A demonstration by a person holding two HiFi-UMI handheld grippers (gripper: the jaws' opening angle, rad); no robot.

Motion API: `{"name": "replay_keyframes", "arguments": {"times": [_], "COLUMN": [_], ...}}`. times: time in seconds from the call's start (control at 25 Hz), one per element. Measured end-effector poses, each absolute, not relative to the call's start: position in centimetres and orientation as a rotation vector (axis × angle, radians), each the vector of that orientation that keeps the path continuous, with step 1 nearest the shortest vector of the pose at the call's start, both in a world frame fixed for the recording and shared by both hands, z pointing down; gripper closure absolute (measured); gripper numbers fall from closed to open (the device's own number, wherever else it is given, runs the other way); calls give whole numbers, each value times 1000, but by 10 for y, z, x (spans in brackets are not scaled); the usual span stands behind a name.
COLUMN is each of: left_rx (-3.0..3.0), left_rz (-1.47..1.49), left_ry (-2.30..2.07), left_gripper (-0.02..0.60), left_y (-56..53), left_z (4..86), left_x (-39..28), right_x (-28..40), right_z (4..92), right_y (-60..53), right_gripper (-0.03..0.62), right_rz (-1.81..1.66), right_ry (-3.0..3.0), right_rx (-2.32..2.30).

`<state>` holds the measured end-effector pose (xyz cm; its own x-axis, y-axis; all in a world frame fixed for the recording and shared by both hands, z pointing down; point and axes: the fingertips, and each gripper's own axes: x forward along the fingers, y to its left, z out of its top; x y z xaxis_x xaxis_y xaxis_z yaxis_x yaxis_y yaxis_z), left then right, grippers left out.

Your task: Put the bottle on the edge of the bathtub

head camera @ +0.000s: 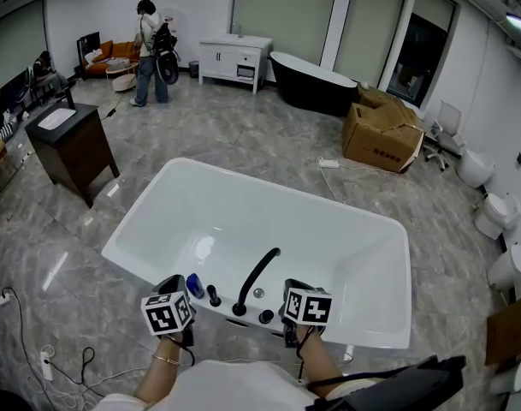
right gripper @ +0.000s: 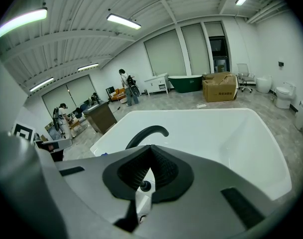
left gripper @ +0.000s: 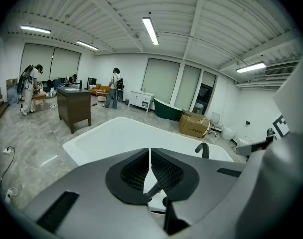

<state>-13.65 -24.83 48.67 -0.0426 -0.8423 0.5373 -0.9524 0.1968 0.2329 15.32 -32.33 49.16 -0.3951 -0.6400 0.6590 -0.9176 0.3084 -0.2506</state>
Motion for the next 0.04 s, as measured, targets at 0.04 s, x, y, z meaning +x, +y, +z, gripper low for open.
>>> {"name": "replay_keyframes", "arguments": {"times": [0.04], "left_rx": [1674], "left_rz": [255], "left_ry": [-1905], "left_gripper": [554], "left_y": [-250], "left_z": [487], "left_x": [-135], "right_x": [155], "right_z": [491], "right_y": [-325], "right_gripper": [568], "right_rz": [845], "right_ry": [-2141], "right_rx": [1387]}}
